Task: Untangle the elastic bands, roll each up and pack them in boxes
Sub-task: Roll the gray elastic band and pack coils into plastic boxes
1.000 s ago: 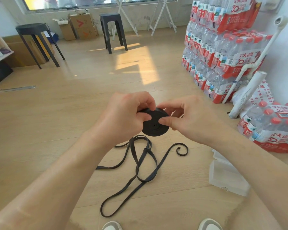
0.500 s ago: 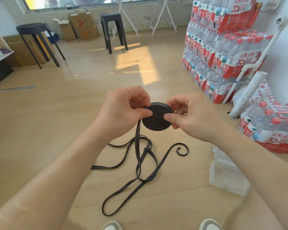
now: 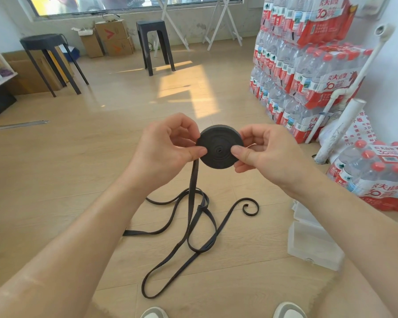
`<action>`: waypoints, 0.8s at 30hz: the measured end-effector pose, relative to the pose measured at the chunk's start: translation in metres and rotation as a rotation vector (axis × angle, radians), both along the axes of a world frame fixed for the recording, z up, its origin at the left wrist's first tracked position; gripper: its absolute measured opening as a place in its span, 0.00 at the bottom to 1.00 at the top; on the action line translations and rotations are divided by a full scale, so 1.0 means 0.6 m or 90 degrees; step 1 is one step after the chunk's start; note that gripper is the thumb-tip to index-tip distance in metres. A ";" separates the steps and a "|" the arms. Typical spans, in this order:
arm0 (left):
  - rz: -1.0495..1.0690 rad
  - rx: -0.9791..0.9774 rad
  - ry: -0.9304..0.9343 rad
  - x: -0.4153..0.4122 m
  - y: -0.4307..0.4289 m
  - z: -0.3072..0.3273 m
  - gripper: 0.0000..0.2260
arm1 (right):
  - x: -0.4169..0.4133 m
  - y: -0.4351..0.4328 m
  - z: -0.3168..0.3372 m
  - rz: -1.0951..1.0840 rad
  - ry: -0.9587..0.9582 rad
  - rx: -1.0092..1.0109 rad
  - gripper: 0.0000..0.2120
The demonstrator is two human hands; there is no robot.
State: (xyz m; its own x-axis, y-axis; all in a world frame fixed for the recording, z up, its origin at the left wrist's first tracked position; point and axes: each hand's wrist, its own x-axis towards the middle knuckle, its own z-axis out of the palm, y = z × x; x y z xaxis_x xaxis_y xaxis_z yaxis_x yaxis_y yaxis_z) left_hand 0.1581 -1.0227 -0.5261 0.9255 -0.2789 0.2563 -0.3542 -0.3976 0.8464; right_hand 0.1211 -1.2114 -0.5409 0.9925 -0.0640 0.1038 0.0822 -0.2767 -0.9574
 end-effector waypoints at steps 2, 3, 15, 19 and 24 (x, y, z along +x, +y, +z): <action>0.005 -0.031 0.019 0.000 0.001 0.001 0.10 | 0.002 0.000 0.000 -0.009 0.005 0.044 0.06; 0.010 -0.046 0.021 0.001 0.001 0.001 0.10 | 0.003 0.000 0.000 -0.010 0.009 0.061 0.06; -0.063 -0.183 0.153 -0.004 -0.001 0.006 0.14 | 0.003 0.008 -0.008 -0.009 0.029 0.242 0.05; -0.030 -0.207 0.116 -0.007 -0.004 0.009 0.14 | 0.003 0.008 -0.010 0.025 0.041 0.279 0.05; 0.019 -0.237 0.083 -0.011 -0.010 0.011 0.14 | 0.005 0.008 -0.011 0.085 0.074 0.349 0.10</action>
State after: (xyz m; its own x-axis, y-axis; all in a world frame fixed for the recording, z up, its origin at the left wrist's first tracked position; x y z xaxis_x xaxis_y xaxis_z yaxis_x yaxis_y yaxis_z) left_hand 0.1517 -1.0287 -0.5197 0.9633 -0.1612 0.2147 -0.2273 -0.0636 0.9718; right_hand 0.1241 -1.2067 -0.5476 0.9986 0.0493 -0.0192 -0.0318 0.2677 -0.9630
